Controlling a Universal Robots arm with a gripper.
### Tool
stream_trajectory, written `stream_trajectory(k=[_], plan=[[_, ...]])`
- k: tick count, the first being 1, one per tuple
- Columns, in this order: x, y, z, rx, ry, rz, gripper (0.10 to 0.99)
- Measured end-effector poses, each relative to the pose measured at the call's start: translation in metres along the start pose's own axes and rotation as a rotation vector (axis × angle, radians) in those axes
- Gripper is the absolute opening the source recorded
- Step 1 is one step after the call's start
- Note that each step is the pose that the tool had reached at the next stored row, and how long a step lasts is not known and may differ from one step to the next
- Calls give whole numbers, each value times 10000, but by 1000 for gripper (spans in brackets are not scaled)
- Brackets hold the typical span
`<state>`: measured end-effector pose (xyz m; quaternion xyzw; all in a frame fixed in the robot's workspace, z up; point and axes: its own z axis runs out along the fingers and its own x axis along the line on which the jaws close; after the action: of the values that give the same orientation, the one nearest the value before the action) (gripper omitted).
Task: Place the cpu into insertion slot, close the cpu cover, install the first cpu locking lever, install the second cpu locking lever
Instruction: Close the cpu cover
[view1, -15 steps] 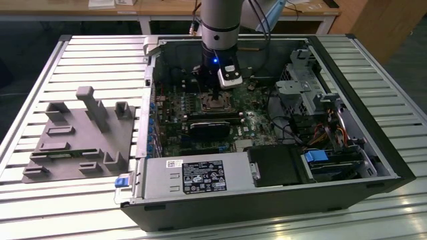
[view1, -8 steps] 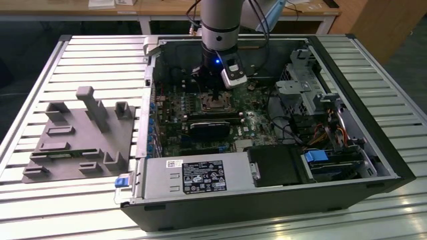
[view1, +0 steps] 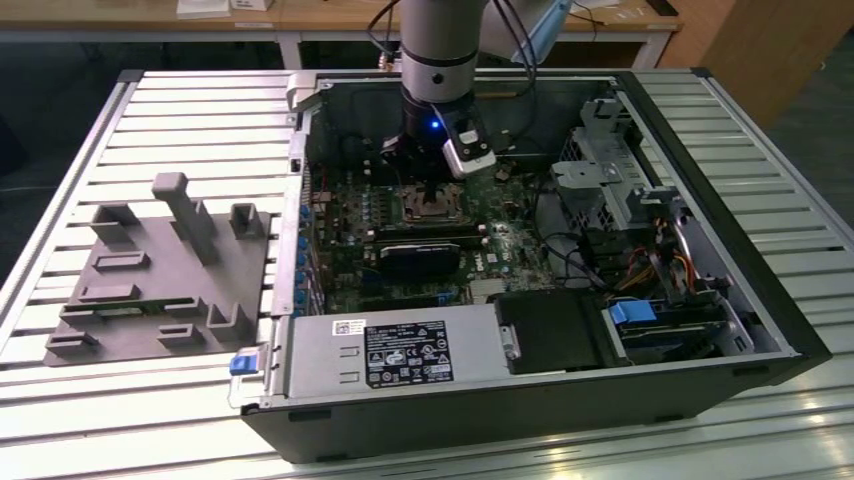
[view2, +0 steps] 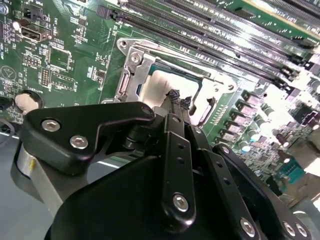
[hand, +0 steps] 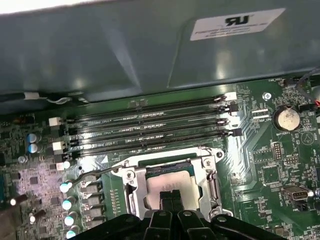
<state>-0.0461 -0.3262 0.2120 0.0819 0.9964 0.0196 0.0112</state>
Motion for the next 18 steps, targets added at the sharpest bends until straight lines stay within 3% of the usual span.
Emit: stream_trajectory(k=[11, 18], plan=[[122, -26, 8, -11, -26, -349, 102], [159, -32, 20, -24, -4, -904, 102]])
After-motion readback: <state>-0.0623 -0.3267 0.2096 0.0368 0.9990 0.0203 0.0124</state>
